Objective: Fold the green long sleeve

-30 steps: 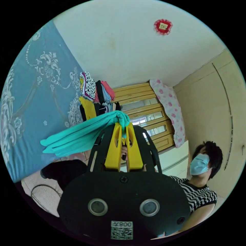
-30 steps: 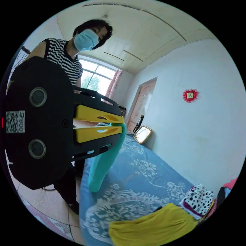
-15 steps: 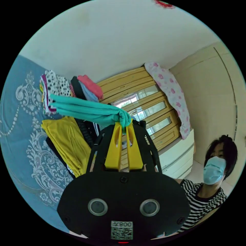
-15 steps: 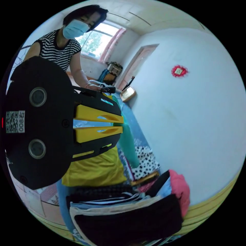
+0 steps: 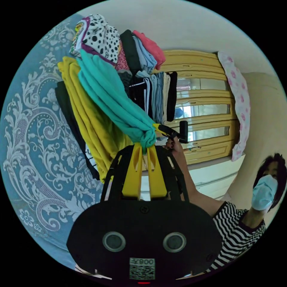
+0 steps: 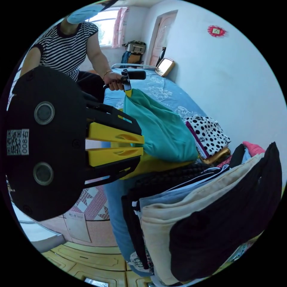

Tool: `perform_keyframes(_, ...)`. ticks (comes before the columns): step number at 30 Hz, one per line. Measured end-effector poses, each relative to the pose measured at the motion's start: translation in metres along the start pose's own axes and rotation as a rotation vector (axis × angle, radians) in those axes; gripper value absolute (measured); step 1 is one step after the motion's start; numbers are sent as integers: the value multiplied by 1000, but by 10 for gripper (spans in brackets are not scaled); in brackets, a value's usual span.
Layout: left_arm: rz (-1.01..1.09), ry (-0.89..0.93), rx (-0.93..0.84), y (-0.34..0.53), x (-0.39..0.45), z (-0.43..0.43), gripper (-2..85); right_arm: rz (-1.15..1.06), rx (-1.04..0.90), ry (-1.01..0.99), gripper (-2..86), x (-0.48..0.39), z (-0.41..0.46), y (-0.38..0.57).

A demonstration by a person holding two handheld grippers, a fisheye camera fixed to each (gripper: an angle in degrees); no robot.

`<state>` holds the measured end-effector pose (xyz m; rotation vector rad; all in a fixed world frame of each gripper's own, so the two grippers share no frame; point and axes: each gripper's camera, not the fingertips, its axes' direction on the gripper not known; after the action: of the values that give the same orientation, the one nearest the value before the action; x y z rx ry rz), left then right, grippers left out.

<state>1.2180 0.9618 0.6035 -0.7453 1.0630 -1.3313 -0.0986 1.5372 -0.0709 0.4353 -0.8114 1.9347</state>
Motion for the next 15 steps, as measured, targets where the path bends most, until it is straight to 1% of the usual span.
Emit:
perform_keyframes(3, 54, -57, -54, -5, -15, 33, 25, -7, -6, 72, 16, -5, -9, 0)
perform_keyframes(7, 18, -161, -150, -4, -54, 78, 25, 71, -68, 153, 18, 12, 14, -1)
perform_keyframes(11, -44, -134, -160, 0, -98, 102, 27, 125, -65, 178, 25, 17, 28, -1)
perform_keyframes(15, 6, -150, -198, 4, -115, 104, 29, 151, 20, 228, 23, 6, 12, 6)
